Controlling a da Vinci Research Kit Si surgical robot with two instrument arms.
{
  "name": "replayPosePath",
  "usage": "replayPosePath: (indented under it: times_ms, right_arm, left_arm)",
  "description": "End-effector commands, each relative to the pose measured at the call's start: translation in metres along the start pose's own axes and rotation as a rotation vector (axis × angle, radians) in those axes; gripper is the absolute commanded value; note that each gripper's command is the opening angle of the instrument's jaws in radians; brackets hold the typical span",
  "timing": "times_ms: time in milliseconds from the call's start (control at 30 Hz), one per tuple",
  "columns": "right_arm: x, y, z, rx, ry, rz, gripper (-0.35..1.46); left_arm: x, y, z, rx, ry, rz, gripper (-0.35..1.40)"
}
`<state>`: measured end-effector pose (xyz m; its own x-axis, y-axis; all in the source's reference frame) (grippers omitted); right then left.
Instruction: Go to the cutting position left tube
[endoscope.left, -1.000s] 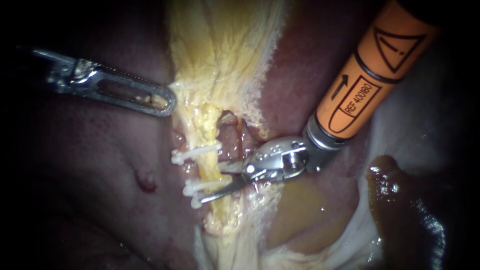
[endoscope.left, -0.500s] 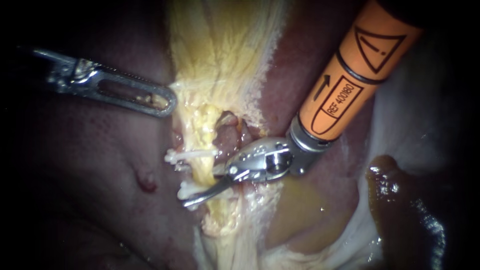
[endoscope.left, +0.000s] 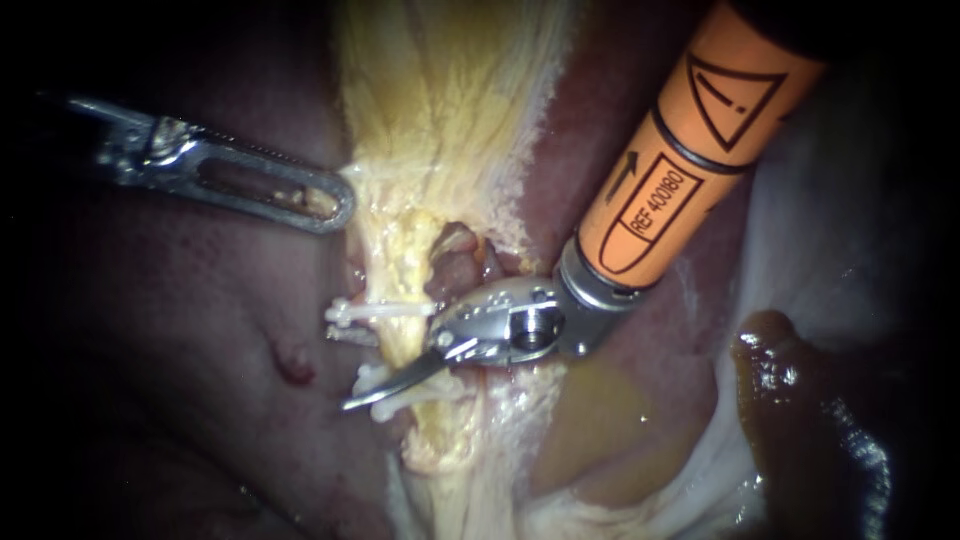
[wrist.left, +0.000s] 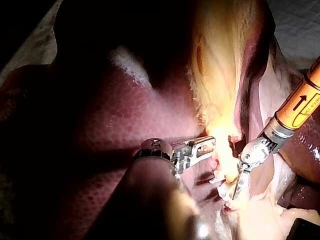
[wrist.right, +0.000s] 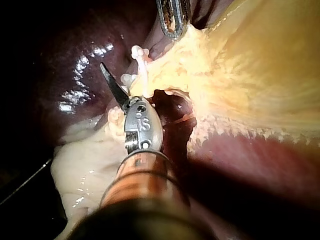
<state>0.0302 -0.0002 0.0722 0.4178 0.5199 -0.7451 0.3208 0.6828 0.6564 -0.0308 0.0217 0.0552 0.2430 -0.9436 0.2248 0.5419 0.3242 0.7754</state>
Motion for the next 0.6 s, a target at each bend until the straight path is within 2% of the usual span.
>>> replayPosePath:
  times_ms: [33,300,600]
  right_arm:
    - [0.0,0.0001,0.0001,-0.002,-0.001,0.006,1.36]
    - [0.0004,-0.0005,0.0002,0.006,0.019,0.004,1.4]
    - [0.0019,-0.0029,-0.0001,0.086,0.047,-0.001,1.4]
  left_arm:
    - [0.0,0.0,0.0,0.0,0.0,0.0,-0.35]
    - [0.0,0.0,0.0,0.0,0.0,0.0,-0.35]
    - [0.0,0.0002,-0.0001,0.001,0.001,0.0,-0.35]
